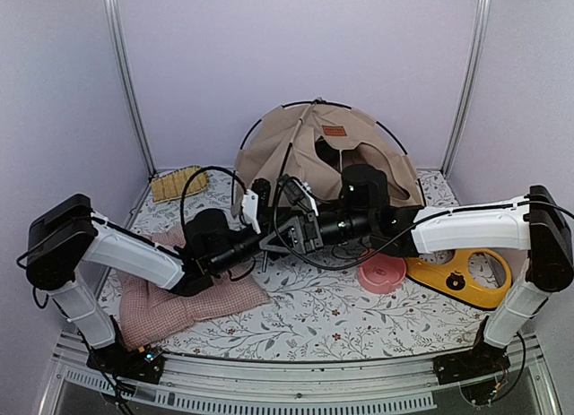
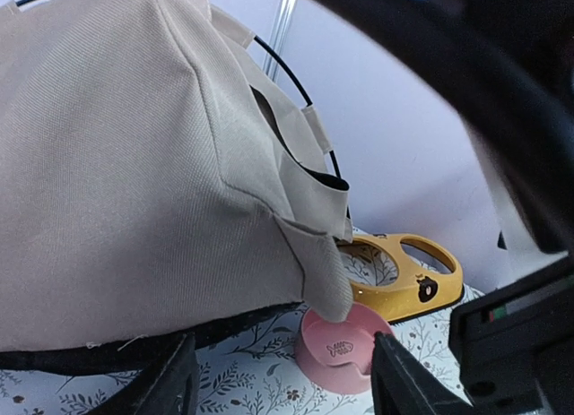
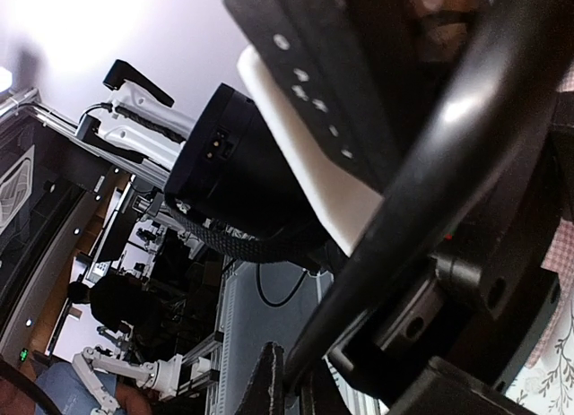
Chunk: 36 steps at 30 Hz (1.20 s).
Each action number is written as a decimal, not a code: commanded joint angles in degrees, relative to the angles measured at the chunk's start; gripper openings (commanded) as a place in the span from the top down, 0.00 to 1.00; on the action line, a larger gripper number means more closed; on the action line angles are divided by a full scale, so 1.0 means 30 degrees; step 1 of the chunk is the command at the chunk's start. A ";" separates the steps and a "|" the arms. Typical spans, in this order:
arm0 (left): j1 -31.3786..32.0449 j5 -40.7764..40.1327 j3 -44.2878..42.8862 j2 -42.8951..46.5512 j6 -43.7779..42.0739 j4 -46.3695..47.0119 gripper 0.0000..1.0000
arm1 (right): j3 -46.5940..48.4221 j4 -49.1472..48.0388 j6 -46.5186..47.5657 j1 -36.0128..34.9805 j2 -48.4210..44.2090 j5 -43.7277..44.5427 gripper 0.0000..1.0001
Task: Set up the pet tent
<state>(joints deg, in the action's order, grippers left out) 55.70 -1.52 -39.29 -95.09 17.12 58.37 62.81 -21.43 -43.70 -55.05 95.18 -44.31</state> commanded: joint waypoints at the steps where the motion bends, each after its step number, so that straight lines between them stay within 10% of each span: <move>1: 0.0657 -0.1267 -0.1512 -0.1053 -0.0131 0.1761 0.35 | -0.0098 -0.1615 -0.0112 0.0251 -0.0769 -0.0064 1.00; 12: 0.0727 -0.2413 -0.1849 -0.1447 -0.0258 0.1825 1.00 | -0.1128 -0.1500 -0.0594 0.0754 -0.1703 0.1535 1.00; 36: 0.1435 -0.3244 0.1405 0.0050 -0.1566 0.2582 1.00 | -0.1605 -0.2128 -0.1420 0.1994 -0.1695 0.1251 1.00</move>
<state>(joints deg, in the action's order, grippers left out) 58.70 -10.83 -36.40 -96.90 14.17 65.36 57.25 -23.59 -47.86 -50.81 90.19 -40.95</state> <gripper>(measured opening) 0.007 0.053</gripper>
